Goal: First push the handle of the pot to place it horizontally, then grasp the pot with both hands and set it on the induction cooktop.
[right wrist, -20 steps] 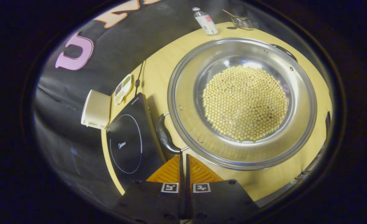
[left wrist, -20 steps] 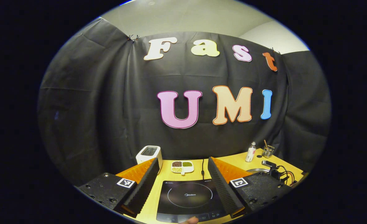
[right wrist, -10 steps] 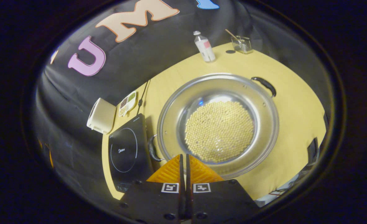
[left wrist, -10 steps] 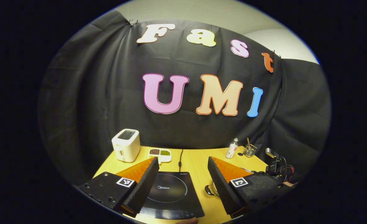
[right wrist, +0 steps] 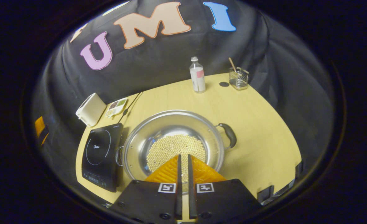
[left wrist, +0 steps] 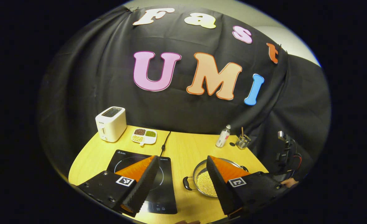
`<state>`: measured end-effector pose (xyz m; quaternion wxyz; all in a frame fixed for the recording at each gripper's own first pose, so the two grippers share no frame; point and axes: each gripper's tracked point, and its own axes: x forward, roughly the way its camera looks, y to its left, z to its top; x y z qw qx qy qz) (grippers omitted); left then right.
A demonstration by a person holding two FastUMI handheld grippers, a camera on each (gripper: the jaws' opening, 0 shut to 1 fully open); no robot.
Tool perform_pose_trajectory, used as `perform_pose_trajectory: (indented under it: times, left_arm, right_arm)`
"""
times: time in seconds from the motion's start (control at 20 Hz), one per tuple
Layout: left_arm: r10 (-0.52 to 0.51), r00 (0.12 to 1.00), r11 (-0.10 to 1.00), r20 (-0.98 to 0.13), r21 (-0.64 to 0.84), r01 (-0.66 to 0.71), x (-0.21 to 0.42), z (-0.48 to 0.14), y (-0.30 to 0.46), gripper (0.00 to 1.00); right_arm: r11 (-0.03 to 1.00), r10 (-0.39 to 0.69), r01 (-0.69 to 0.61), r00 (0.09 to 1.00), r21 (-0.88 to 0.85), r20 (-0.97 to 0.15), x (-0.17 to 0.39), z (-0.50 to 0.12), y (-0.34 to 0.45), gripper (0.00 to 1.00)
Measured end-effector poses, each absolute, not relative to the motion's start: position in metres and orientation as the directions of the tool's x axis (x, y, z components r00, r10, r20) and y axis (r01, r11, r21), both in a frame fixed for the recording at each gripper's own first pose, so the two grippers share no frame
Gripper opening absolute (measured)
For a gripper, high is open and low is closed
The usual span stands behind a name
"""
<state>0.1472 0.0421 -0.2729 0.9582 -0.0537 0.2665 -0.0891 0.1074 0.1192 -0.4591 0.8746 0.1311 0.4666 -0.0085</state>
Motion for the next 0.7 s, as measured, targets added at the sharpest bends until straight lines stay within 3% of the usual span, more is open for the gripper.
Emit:
perform_pose_trajectory:
  times: [0.15, 0.4, 0.45, 0.5, 0.6, 0.7]
  left_arm:
    - [-0.184, 0.828, 0.982, -0.53, -0.125, 0.139, 0.144, -0.291, 0.021, 0.94]
    - [-0.127, 0.792, 0.992, -0.597, -0.097, 0.086, 0.144, -0.333, 0.001, 0.95]
    - [-0.123, 0.772, 0.992, -0.623, -0.097, 0.081, 0.146, -0.351, -0.011, 0.95]
    - [-0.124, 0.76, 0.992, -0.638, -0.088, 0.088, 0.147, -0.361, -0.013, 0.94]
    - [-0.127, 0.731, 0.992, -0.67, -0.095, 0.086, 0.15, -0.381, -0.015, 0.95]
    - [-0.117, 0.711, 0.992, -0.693, -0.111, 0.055, 0.155, -0.401, -0.014, 0.95]
  right_arm:
    - [0.981, 0.076, 0.104, 0.571, 0.163, -0.818, 0.12, -0.47, 0.083, 0.17]
    - [0.996, 0.079, -0.018, 0.589, 0.085, -0.804, 0.15, -0.492, 0.056, 0.54]
    - [0.992, 0.127, -0.076, 0.592, 0.101, -0.796, 0.162, -0.499, 0.06, 0.69]
    - [0.993, 0.119, -0.08, 0.584, 0.089, -0.803, 0.163, -0.504, 0.057, 0.77]
    - [0.993, 0.115, -0.077, 0.581, 0.086, -0.806, 0.167, -0.513, 0.052, 0.84]
    - [0.994, 0.11, -0.085, 0.561, 0.075, -0.821, 0.169, -0.525, 0.046, 0.84]
